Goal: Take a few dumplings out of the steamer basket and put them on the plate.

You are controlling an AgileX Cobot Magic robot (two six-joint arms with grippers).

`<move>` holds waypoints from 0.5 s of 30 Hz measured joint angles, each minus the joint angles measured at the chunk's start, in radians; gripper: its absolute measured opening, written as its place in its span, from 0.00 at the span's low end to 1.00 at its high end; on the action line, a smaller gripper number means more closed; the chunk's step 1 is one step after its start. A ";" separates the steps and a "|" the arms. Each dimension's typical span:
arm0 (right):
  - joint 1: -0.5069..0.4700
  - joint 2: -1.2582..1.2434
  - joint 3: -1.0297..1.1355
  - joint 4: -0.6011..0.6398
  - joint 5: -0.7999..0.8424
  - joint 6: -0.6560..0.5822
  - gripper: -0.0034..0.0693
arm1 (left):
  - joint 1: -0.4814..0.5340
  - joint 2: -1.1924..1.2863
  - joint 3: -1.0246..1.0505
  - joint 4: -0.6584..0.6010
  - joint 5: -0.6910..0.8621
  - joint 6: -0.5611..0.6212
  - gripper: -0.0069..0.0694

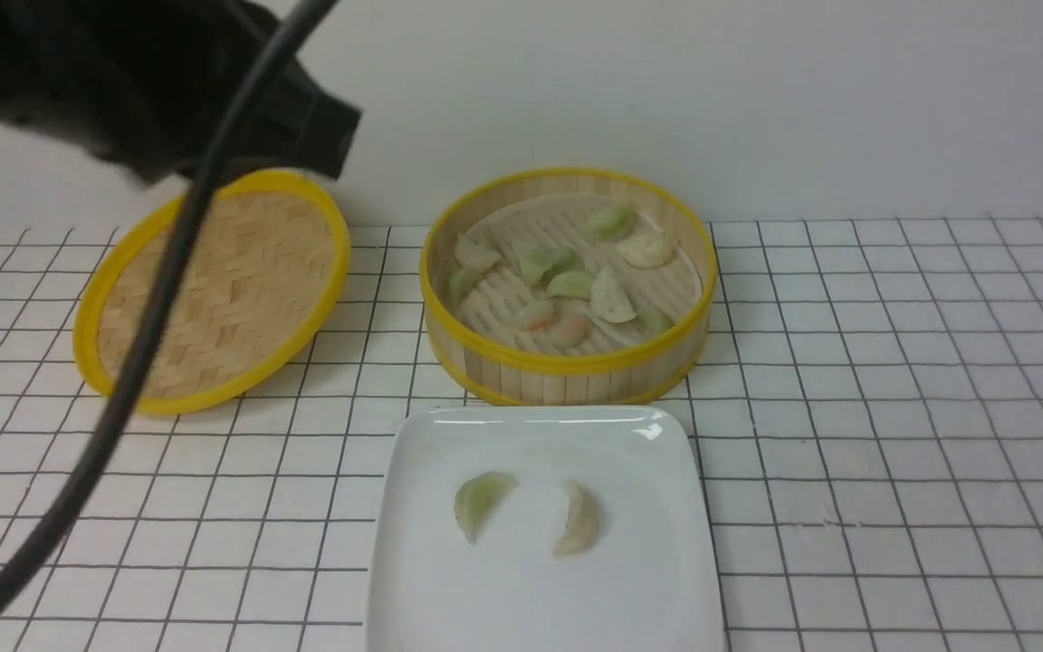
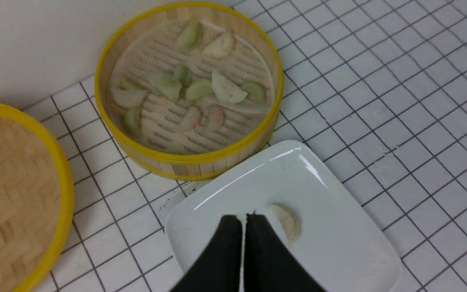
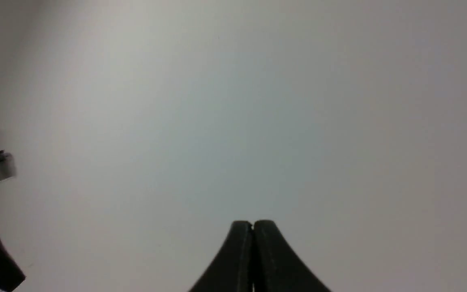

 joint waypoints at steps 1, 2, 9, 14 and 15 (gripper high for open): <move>0.000 0.000 0.001 -0.005 -0.004 0.006 0.03 | 0.000 -0.046 0.043 0.001 -0.029 0.000 0.08; 0.000 0.000 0.001 -0.010 -0.008 0.009 0.03 | 0.000 -0.091 0.102 0.005 -0.071 -0.002 0.08; 0.000 0.000 0.001 -0.018 -0.011 0.019 0.03 | 0.000 -0.422 0.525 0.015 -0.440 -0.020 0.08; 0.000 0.000 0.001 -0.019 -0.012 0.019 0.03 | 0.000 -0.583 0.644 0.015 -0.575 -0.026 0.08; 0.000 0.000 0.001 -0.018 -0.012 0.019 0.03 | 0.000 -0.588 0.649 0.015 -0.576 -0.026 0.08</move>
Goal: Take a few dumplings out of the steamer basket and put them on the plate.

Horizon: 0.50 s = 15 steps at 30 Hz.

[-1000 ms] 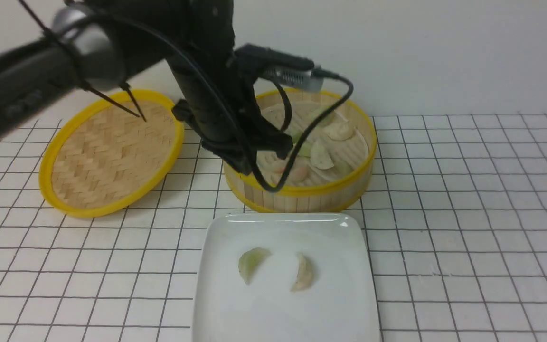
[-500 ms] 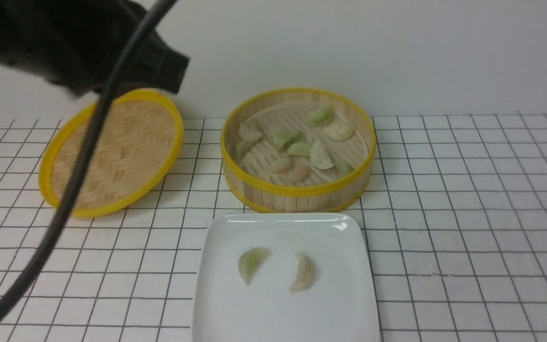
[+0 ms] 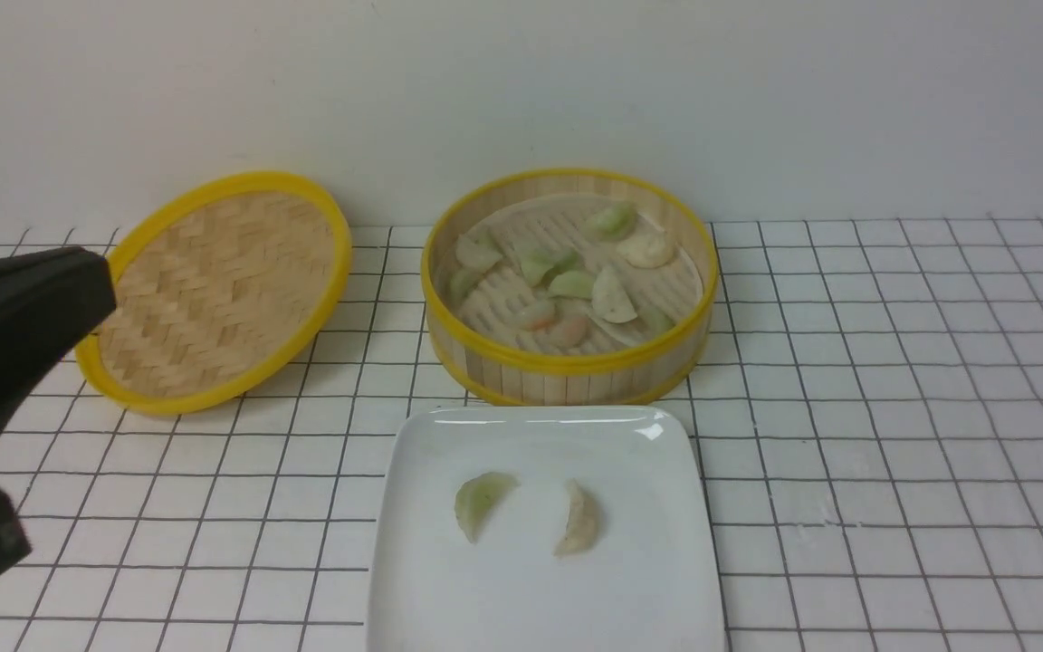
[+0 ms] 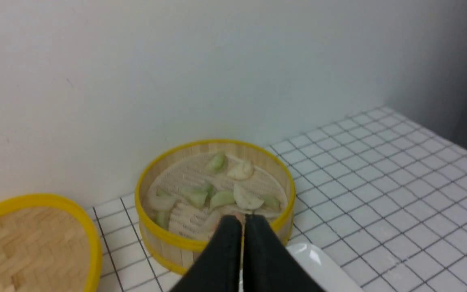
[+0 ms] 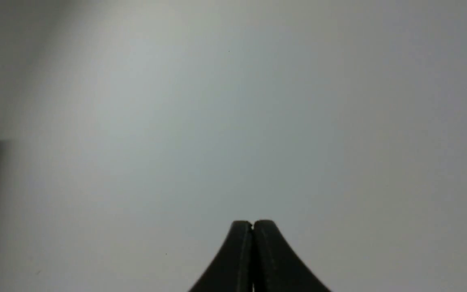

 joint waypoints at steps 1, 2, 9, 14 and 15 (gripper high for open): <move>0.000 0.000 0.000 0.000 0.000 0.000 0.03 | 0.000 -0.033 0.015 0.000 -0.011 0.000 0.08; 0.000 0.000 0.000 0.000 0.000 0.000 0.03 | 0.000 -0.046 0.023 0.000 -0.013 0.000 0.08; 0.000 0.000 0.000 0.000 -0.001 0.001 0.03 | 0.000 -0.073 0.041 0.000 -0.007 0.000 0.08; 0.000 0.000 0.000 0.000 -0.001 0.001 0.03 | 0.000 -0.073 0.042 0.030 0.016 0.006 0.08; 0.000 0.000 0.000 0.000 -0.001 0.001 0.03 | 0.000 -0.076 0.043 0.048 0.020 0.009 0.08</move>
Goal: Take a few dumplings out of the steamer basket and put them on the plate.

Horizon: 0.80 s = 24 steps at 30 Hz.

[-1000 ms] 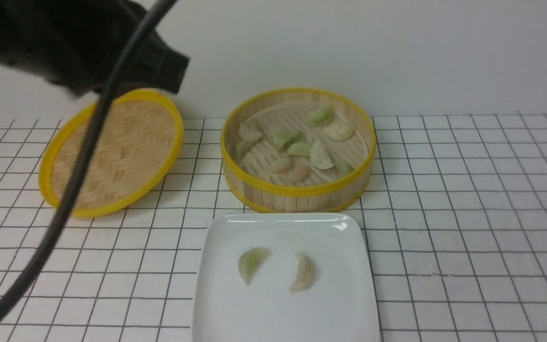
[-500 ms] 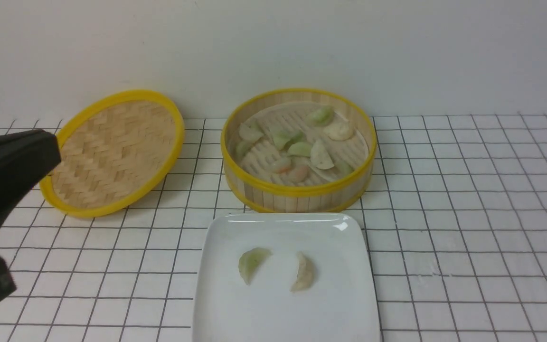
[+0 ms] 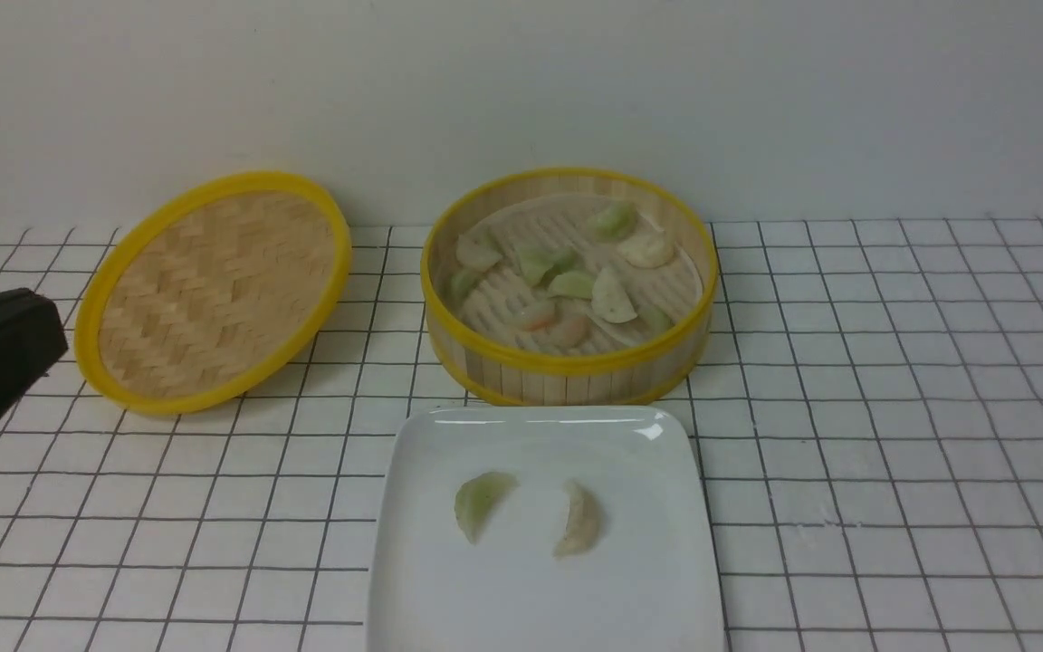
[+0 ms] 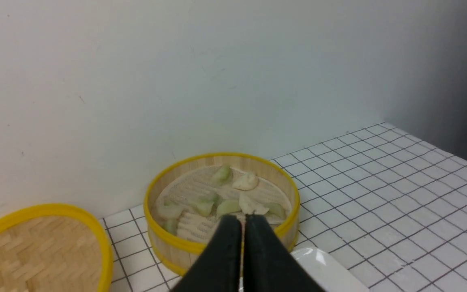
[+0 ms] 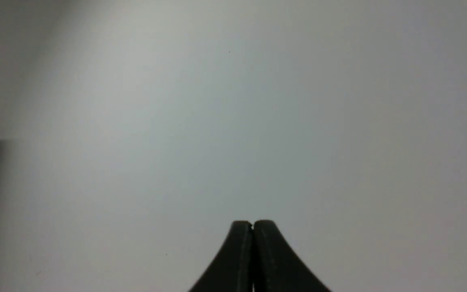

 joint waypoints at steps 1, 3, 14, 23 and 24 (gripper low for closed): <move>0.000 0.000 0.000 0.000 0.000 0.000 0.03 | 0.004 -0.007 0.007 0.012 0.000 0.000 0.08; 0.000 0.000 0.000 0.000 0.000 0.000 0.03 | 0.033 -0.045 0.045 0.024 0.000 0.002 0.08; 0.000 0.000 0.003 0.000 0.001 0.000 0.03 | 0.403 -0.455 0.551 0.031 0.004 0.017 0.08; 0.000 0.000 0.004 0.000 0.001 0.000 0.03 | 0.502 -0.471 0.690 0.024 0.000 0.019 0.08; 0.000 0.000 0.004 0.000 0.001 0.000 0.03 | 0.502 -0.471 0.691 0.024 -0.004 0.019 0.08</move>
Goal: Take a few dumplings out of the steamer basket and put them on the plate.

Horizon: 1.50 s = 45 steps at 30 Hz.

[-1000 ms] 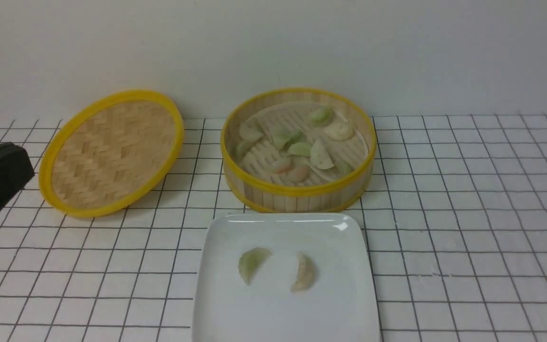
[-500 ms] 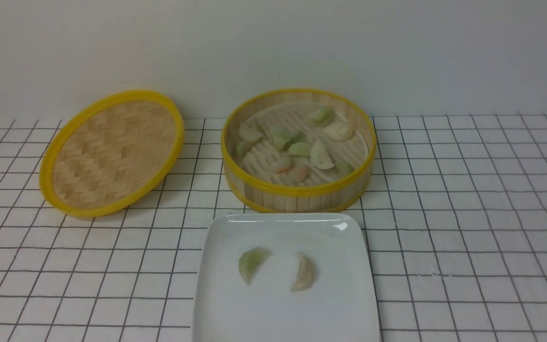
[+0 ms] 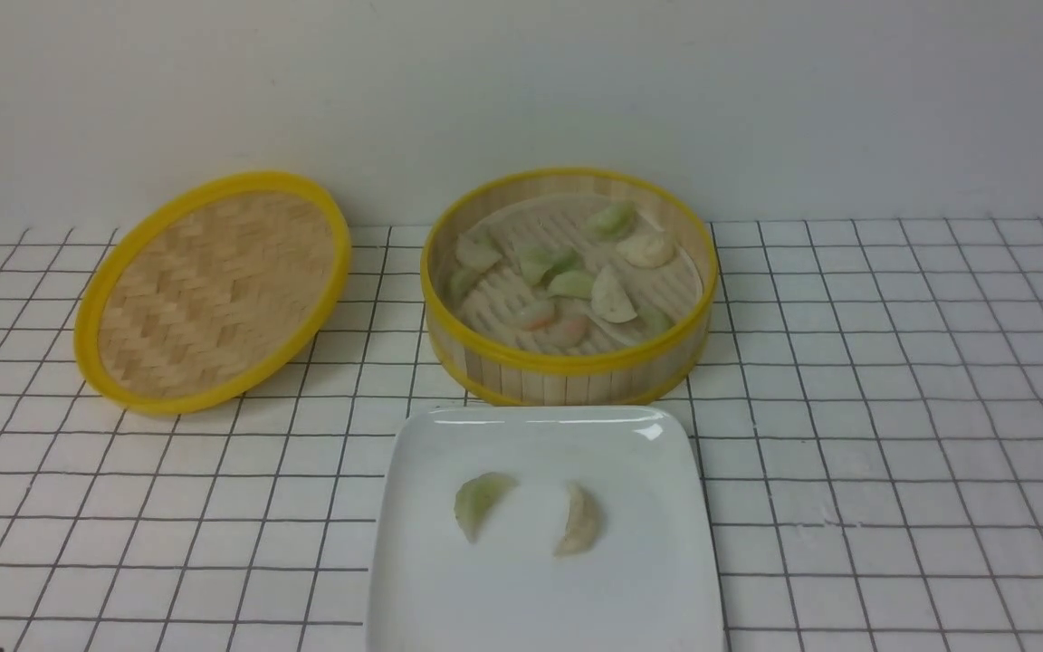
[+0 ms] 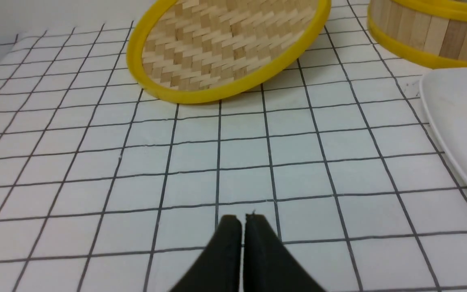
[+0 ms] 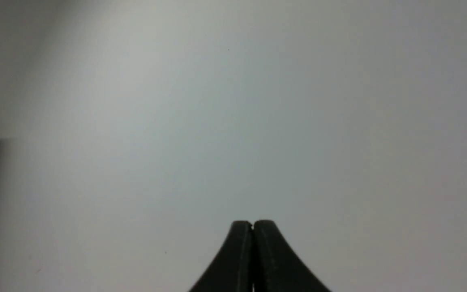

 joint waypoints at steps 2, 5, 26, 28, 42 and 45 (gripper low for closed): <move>0.000 0.000 0.000 0.000 0.000 0.000 0.03 | 0.000 0.000 0.000 -0.005 -0.001 -0.001 0.08; 0.000 0.000 0.000 0.000 0.000 0.000 0.03 | 0.000 0.000 0.000 -0.006 -0.002 -0.001 0.08; 0.000 0.000 0.000 0.016 0.000 0.000 0.03 | 0.000 0.000 0.000 -0.009 -0.003 -0.001 0.08; 0.000 0.000 0.000 0.093 0.005 -0.032 0.03 | 0.000 0.000 0.000 -0.009 -0.003 -0.001 0.08; 0.000 0.000 0.095 0.738 0.063 -0.629 0.03 | 0.000 0.000 0.000 -0.009 -0.003 -0.001 0.08; -0.013 0.000 0.155 0.749 0.064 -0.638 0.03 | 0.000 0.000 0.000 -0.009 -0.003 -0.001 0.08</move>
